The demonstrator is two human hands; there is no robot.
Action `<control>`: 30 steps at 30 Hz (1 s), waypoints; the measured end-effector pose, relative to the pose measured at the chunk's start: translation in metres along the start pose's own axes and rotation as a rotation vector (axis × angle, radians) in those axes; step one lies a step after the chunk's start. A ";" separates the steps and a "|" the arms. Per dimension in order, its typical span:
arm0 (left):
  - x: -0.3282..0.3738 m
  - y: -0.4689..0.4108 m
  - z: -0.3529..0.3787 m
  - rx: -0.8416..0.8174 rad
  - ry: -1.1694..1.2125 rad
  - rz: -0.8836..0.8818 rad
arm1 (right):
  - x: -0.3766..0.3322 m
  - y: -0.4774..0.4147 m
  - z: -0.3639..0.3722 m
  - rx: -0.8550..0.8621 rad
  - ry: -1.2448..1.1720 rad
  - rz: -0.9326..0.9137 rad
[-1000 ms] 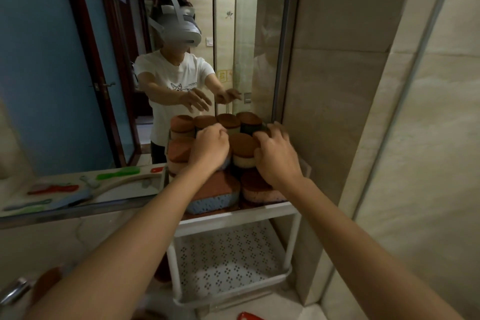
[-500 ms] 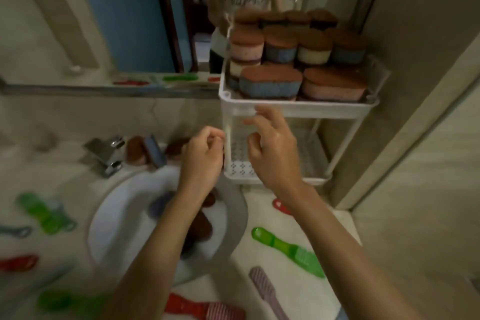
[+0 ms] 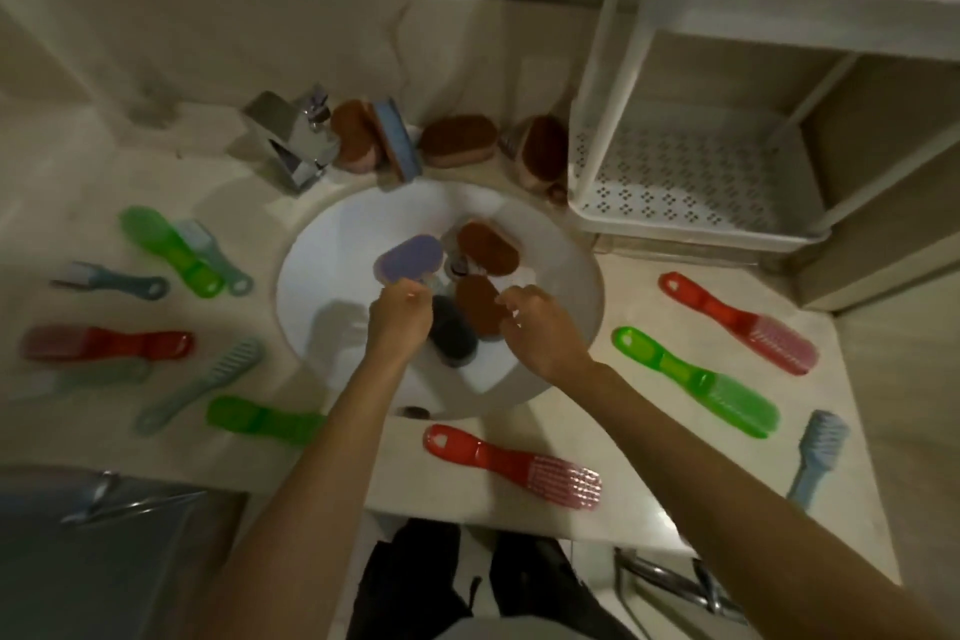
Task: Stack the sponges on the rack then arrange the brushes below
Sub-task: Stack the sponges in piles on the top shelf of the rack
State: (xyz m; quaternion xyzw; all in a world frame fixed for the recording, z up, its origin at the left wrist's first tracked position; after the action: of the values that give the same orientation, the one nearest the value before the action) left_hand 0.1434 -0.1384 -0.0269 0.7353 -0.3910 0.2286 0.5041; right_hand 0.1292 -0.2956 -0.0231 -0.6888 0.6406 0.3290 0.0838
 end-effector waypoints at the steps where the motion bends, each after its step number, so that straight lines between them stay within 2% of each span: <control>1: -0.010 -0.010 -0.003 -0.034 -0.024 -0.036 | 0.003 -0.008 0.011 -0.025 0.013 0.055; 8: -0.073 -0.067 -0.038 -0.172 -0.048 -0.237 | 0.004 -0.064 0.108 -0.336 0.095 0.272; 11: -0.086 -0.085 -0.045 -0.191 -0.061 -0.296 | 0.000 -0.081 0.130 -0.320 0.148 0.350; 15: -0.093 -0.098 -0.039 -0.251 -0.029 -0.278 | 0.000 -0.091 0.146 -0.285 0.194 0.431; 20: -0.092 -0.107 -0.030 -0.285 -0.008 -0.262 | 0.004 -0.095 0.150 -0.223 0.134 0.451; 24: -0.090 -0.112 -0.029 -0.267 -0.179 -0.107 | 0.004 -0.096 0.136 -0.176 -0.159 0.513; 26: -0.085 -0.111 -0.029 -0.292 -0.241 0.043 | 0.004 -0.097 0.125 -0.158 -0.425 0.567; 28: -0.078 -0.109 -0.028 -0.361 -0.341 0.236 | 0.005 -0.096 0.116 -0.176 -0.830 0.709; 30: -0.074 -0.106 -0.022 -0.434 -0.559 0.385 | 0.006 -0.097 0.113 -0.239 -1.015 0.785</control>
State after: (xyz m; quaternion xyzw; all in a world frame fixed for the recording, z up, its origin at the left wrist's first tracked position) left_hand 0.1869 -0.0727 -0.1322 0.5590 -0.6830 0.0222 0.4696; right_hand 0.1807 -0.2244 -0.1431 -0.1673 0.6844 0.6884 0.1725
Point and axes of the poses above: each hand's wrist, its own y-axis away from the middle knuckle, its own z-axis out of the palm, x = y × z, the point moved 3 cm from there along -y, towards the middle knuckle, and after that the axes turned 5 degrees about -x, right-handed, at the moved point
